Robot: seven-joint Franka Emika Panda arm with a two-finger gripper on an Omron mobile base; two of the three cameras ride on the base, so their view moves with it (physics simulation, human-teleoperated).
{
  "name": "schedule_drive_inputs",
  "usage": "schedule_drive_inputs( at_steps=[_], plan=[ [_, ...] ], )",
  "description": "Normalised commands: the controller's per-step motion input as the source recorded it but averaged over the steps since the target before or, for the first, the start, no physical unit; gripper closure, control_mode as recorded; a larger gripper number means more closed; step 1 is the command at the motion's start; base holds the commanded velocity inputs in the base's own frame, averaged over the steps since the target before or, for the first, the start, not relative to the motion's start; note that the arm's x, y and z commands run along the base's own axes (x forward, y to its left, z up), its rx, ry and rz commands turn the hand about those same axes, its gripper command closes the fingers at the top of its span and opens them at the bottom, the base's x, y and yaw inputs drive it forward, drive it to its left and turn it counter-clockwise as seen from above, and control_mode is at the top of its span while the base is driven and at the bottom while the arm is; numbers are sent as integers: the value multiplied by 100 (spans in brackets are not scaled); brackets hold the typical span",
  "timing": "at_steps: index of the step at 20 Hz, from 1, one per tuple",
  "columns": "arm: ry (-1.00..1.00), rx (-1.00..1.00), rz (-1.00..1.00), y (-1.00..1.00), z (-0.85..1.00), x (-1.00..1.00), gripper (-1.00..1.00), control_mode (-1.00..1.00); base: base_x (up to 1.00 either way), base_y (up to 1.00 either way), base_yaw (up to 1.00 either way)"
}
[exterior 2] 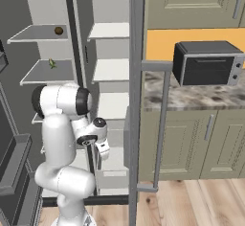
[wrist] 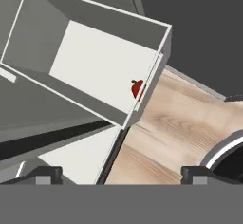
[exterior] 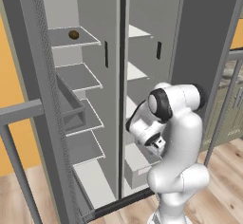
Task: Take the bell pepper and kiwi from the fridge shelf and place them in the freezer drawer to begin freezing them.
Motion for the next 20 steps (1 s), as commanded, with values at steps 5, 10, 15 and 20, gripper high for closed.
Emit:
schedule_drive_inputs(
  at_steps=[5,10,15,20],
  plan=[
    [-11,0,-1,10,63,-81,-100,-100,0,0,0],
    [-12,-1,0,8,68,-78,-100,-100,0,0,0],
    [-12,-4,0,8,90,-62,-100,-100,0,0,0],
    [-13,-7,0,5,85,-52,-100,-100,0,0,0]
  ],
)
